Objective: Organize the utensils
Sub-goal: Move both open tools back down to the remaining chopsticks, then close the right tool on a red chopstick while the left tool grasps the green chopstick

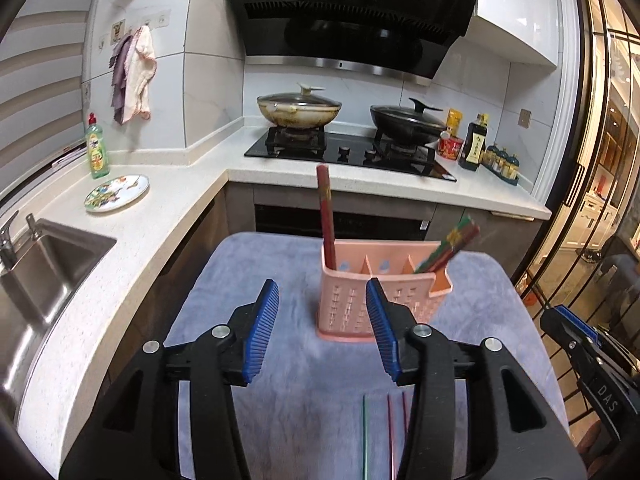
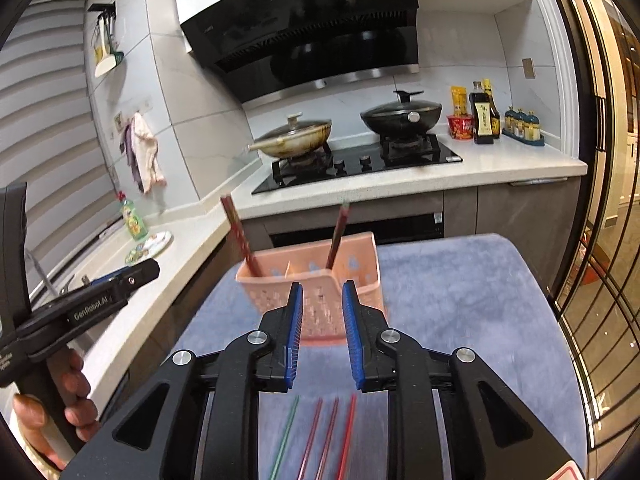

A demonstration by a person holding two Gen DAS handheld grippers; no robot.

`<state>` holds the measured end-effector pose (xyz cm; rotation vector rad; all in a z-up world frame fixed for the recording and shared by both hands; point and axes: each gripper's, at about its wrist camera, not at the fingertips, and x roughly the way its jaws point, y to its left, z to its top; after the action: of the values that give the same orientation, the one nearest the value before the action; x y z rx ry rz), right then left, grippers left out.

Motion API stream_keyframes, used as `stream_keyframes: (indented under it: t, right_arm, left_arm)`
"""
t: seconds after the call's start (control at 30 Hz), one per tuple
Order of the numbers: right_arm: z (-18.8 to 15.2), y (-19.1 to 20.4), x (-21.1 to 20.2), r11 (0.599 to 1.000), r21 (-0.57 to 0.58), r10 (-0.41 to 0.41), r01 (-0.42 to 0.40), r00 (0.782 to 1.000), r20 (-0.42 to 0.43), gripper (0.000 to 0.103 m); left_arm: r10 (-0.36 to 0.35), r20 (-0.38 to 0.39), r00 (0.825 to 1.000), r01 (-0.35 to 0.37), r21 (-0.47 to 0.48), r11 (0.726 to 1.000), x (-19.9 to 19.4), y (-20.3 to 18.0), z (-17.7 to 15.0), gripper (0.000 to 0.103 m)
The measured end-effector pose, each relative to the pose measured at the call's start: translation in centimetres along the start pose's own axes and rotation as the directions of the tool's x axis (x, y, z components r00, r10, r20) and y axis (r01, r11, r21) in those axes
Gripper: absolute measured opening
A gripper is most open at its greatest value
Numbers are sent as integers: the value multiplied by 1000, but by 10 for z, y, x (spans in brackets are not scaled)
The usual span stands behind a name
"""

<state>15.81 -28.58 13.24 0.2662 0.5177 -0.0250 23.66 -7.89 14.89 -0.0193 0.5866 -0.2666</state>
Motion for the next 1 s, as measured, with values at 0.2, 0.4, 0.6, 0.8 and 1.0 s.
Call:
stream_keyframes:
  t: [0.2,0.4,0.6,0.8,1.0]
  right_arm:
    - [-55,-1,-16,1000,5,0,1,996,-89,21]
    - [-110,0,-26,999,-24,-28,25,984,-174,21]
    - [-159,4,-27,998,-50,-48,37,966,-253,21]
    - [-194,8,-22,998,-49,-47,34,949,-313,21]
    - [-213,8,-13,997,-56,-65,48,935,-348,21]
  left_arm:
    - [14,-57,998,-14,4,1000,-17,6,-49,43]
    - [8,-136,991,-8,3,1000,-26,10,-101,43]
    - [12,-219,976,-11,6,1000,-30,14,-147,43]
    - [11,-267,964,-12,1,1000,-36,17,-175,43]
    - [7,-304,953,-6,4,1000,-37,18,-196,43]
